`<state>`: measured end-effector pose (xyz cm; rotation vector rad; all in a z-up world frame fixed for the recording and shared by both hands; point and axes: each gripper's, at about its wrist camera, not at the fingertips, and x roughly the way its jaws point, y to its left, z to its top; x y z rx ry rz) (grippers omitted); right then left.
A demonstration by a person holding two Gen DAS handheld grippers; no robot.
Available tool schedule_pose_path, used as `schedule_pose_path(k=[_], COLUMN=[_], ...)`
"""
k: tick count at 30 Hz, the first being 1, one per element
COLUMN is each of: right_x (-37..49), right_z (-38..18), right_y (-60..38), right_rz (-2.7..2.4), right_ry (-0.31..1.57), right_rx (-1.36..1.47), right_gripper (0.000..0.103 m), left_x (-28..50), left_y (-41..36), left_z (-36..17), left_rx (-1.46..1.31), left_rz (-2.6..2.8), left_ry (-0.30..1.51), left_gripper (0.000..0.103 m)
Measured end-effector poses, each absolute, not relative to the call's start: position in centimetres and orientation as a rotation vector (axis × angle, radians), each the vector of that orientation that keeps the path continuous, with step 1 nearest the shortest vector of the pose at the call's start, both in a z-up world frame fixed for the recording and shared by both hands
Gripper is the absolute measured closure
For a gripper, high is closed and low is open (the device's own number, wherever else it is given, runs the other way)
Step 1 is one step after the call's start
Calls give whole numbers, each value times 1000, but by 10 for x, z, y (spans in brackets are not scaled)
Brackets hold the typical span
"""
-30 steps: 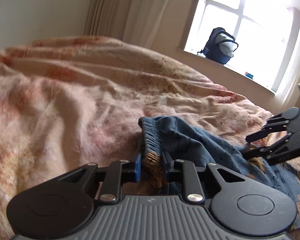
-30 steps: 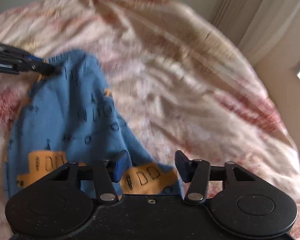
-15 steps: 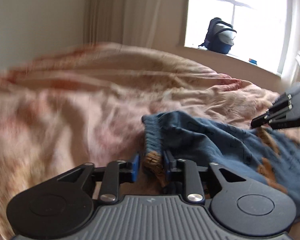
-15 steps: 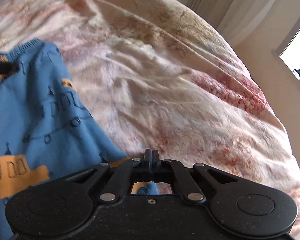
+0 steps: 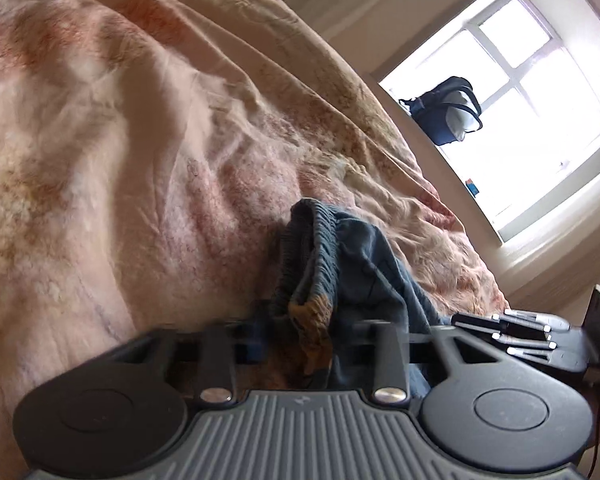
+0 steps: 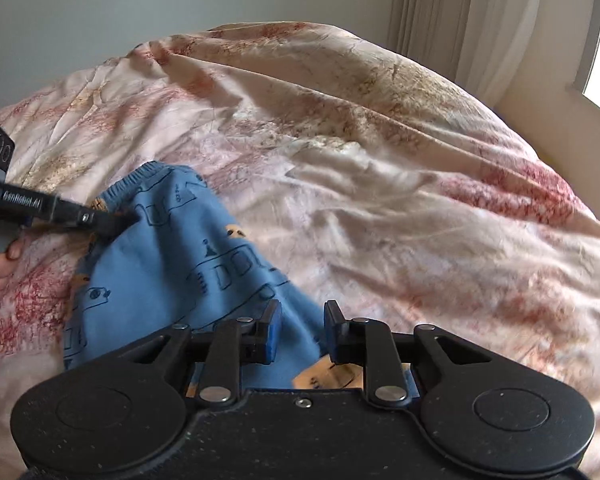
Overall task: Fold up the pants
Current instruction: 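Hold the cuff with the left gripper while the right gripper grasps the waistband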
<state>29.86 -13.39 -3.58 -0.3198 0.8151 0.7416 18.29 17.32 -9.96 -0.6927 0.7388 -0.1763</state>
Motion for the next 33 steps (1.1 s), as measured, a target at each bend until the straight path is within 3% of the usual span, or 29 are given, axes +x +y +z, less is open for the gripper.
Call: schedule_pose_path(k=[7, 10, 13, 16, 23, 26, 33], right_x=[298, 299, 292, 287, 300, 327, 304], right_z=[-55, -62, -50, -37, -69, -75, -46], right_y=[-137, -139, -137, -121, -48, -60, -114], right_rz=[648, 629, 632, 704, 862, 787, 639], right_ry=[840, 845, 766, 690, 728, 757, 680], right_rx=[-340, -337, -307, -270, -379, -308, -163], right_gripper=[73, 71, 68, 52, 47, 25, 29], left_x=[160, 165, 170, 170, 170, 172, 172], left_y=[162, 152, 159, 156, 160, 160, 155], left_z=[-57, -68, -81, -77, -78, -79, -73], left_rx=[-590, -483, -545, -520, -537, -526, -476], left_rz=[-99, -39, -38, -41, -43, -46, -42], left_ry=[646, 703, 740, 726, 739, 745, 741], left_gripper=[88, 89, 89, 88, 88, 88, 84])
